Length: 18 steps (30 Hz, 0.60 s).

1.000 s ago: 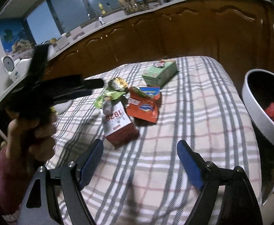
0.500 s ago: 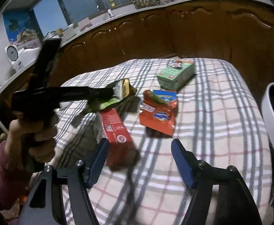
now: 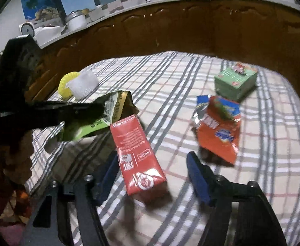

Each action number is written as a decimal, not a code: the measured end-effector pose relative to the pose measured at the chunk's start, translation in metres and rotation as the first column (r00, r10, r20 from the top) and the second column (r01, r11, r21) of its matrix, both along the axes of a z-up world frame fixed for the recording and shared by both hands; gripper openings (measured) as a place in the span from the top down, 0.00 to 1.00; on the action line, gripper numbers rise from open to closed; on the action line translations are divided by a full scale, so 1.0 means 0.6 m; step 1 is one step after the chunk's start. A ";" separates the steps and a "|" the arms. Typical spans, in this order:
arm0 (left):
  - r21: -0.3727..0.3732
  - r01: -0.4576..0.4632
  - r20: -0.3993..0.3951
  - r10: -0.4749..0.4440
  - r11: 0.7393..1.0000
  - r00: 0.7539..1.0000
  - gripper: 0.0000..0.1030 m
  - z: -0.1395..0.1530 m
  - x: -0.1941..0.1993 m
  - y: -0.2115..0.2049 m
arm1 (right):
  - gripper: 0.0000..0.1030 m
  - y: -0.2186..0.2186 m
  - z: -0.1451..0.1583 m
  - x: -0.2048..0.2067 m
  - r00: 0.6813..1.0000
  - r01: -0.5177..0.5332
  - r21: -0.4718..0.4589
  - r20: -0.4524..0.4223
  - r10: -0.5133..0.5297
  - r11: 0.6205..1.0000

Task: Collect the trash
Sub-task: 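Grasp green-and-white drink pouch with left gripper while right gripper grasps red juice carton, then carry pouch in left gripper and red carton in right gripper over the bin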

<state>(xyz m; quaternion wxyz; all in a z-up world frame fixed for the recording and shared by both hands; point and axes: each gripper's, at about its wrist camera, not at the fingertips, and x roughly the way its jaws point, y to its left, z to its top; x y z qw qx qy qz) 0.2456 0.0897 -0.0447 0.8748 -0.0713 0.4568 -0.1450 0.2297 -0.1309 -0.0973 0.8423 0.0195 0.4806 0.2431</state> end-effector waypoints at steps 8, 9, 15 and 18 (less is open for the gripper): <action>0.083 0.029 0.010 -0.030 0.996 0.999 0.96 -0.021 -0.003 -0.051 | 0.71 -0.028 0.013 -0.038 0.998 0.067 0.016 0.007 -0.067 0.998; 0.091 0.027 0.018 -0.029 0.995 0.999 0.96 -0.022 -0.003 -0.055 | 0.71 -0.038 0.017 -0.044 0.996 0.087 0.014 0.012 -0.087 0.996; 0.058 0.045 0.039 -0.047 0.997 0.998 0.98 -0.014 -0.020 -0.073 | 0.71 -0.100 0.028 -0.075 0.978 0.208 0.050 0.009 -0.209 0.977; 0.048 0.084 0.055 -0.087 0.995 0.995 0.98 0.002 -0.035 -0.098 | 0.71 -0.127 0.039 -0.096 0.967 0.254 0.072 0.018 -0.255 0.965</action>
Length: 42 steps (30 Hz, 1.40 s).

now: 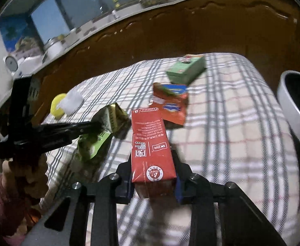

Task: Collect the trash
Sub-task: 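Carry pouch in left gripper and red carton in right gripper over the bin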

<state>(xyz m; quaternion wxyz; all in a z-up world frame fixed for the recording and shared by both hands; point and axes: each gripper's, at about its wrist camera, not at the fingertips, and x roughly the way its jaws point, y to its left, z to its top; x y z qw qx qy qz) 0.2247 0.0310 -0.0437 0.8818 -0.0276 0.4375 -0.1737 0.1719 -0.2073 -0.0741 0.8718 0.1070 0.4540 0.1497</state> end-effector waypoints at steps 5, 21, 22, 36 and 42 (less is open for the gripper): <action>-0.032 0.088 0.016 -0.088 0.996 0.996 0.98 0.016 -0.021 -0.055 | 0.71 -0.040 0.018 -0.027 0.997 0.067 0.006 0.029 -0.068 0.998; -0.017 0.263 0.059 -0.262 0.965 0.963 0.98 0.041 -0.027 -0.220 | 0.71 -0.195 0.064 -0.096 0.955 0.284 -0.012 0.087 -0.282 0.959; -0.016 0.267 0.059 -0.266 0.963 0.962 0.98 0.040 -0.025 -0.228 | 0.71 -0.196 0.065 -0.098 0.954 0.290 -0.014 0.089 -0.287 0.957; 0.001 0.294 0.063 -0.293 0.956 0.954 0.98 0.039 -0.014 -0.281 | 0.71 -0.244 0.078 -0.120 0.935 0.339 -0.010 0.114 -0.336 0.941; 0.003 0.296 0.059 -0.296 0.955 0.953 0.98 0.040 -0.010 -0.291 | 0.71 -0.259 0.080 -0.120 0.928 0.356 -0.008 0.119 -0.352 0.935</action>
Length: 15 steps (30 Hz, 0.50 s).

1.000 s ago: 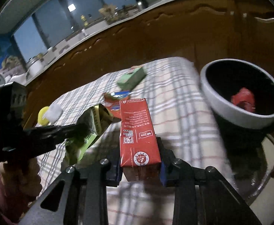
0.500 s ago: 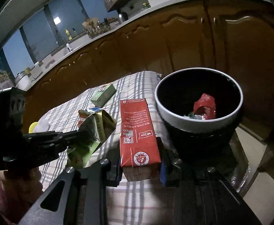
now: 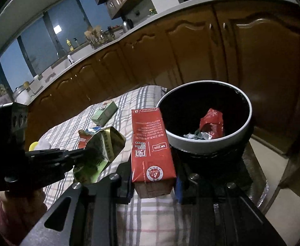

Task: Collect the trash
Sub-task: 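Carry pouch in left gripper and red carton in right gripper over the bin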

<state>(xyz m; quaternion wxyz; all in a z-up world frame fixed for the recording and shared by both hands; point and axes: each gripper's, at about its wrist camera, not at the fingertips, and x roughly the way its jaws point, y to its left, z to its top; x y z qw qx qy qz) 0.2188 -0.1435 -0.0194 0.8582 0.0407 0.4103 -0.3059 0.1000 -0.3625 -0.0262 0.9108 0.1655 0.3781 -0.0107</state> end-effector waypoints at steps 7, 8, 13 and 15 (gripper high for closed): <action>0.001 0.016 0.006 -0.016 1.000 1.000 0.98 0.005 0.013 -0.025 | 0.71 -0.019 0.003 0.002 1.000 0.025 -0.009 -0.001 -0.025 1.000; 0.001 0.019 0.007 -0.019 1.000 1.000 0.98 0.006 0.015 -0.027 | 0.71 -0.023 0.003 0.002 0.999 0.032 -0.011 0.000 -0.032 0.999; 0.001 0.033 0.008 -0.033 0.999 0.999 0.98 0.008 0.027 -0.043 | 0.71 -0.034 0.004 0.002 0.999 0.052 -0.014 0.000 -0.052 0.999; 0.002 0.037 0.008 -0.037 0.999 0.999 0.98 0.009 0.033 -0.049 | 0.71 -0.040 0.004 0.002 0.998 0.060 -0.018 -0.001 -0.060 0.998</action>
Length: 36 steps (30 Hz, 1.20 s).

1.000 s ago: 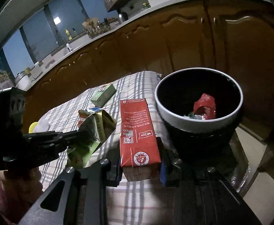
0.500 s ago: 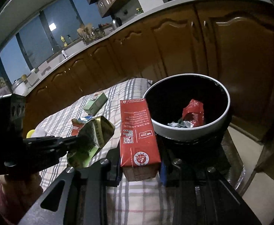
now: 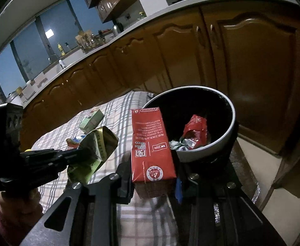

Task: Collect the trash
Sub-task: 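Carry pouch in left gripper and red carton in right gripper over the bin, then open left gripper dropping pouch into bin while right gripper drops red carton in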

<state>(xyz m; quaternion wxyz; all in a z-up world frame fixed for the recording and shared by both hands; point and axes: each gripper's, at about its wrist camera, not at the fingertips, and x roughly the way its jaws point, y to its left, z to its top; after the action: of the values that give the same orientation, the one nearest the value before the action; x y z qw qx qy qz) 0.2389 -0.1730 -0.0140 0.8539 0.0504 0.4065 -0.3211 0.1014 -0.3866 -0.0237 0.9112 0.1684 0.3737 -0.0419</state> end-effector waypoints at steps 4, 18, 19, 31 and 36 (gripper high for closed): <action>-0.002 0.004 -0.005 -0.004 1.000 1.000 0.98 0.003 0.016 -0.016 | 0.71 -0.017 0.003 0.006 1.000 0.019 -0.005 -0.004 -0.019 1.000; 0.024 0.034 0.008 -0.034 0.999 0.999 0.97 0.021 0.108 -0.102 | 0.71 -0.089 0.014 0.069 0.995 0.086 -0.050 -0.037 -0.088 0.995; 0.030 0.036 0.007 -0.036 0.999 0.999 0.97 0.020 0.114 -0.109 | 0.71 -0.093 0.014 0.076 0.995 0.087 -0.055 -0.043 -0.089 0.995; 0.064 0.059 -0.051 -0.056 0.996 0.997 0.97 -0.007 0.178 -0.183 | 0.71 -0.113 0.000 0.134 0.989 0.077 -0.108 -0.119 -0.090 0.991; 0.075 0.051 -0.080 -0.045 0.996 0.996 0.97 -0.025 0.208 -0.195 | 0.71 -0.120 -0.008 0.147 0.986 0.070 -0.112 -0.143 -0.086 0.991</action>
<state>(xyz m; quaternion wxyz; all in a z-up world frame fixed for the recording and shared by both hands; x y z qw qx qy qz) 0.3637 -0.2900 -0.0289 0.8268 0.0806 0.4503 -0.3273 0.1895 -0.4583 -0.0282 0.8863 0.1307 0.4305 -0.1099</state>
